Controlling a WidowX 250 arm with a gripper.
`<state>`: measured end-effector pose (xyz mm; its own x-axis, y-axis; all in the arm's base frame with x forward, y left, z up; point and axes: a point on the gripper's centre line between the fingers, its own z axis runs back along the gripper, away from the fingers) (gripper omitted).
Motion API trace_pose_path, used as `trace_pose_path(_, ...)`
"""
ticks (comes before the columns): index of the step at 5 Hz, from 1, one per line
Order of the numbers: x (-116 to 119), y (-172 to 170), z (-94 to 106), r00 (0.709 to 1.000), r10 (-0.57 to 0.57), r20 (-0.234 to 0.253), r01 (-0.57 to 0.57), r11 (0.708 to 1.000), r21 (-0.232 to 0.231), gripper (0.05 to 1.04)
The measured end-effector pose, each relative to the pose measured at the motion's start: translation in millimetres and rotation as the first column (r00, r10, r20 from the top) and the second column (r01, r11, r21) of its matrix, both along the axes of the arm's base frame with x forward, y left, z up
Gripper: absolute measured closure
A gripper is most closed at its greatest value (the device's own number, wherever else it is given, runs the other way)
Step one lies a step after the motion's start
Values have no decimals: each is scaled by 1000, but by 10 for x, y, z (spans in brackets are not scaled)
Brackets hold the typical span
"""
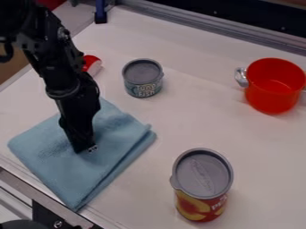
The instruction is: Move the cloth in the middle
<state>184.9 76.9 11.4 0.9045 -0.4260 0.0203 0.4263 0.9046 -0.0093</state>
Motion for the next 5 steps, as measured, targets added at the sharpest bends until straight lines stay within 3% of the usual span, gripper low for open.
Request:
trace_pose_path(2, -48, -242, 20, 994, -109, 31, 109, 994, 10, 1031)
trace_pose_path(5, 211, -279, 48, 990, -125, 67, 122, 991, 50, 1031)
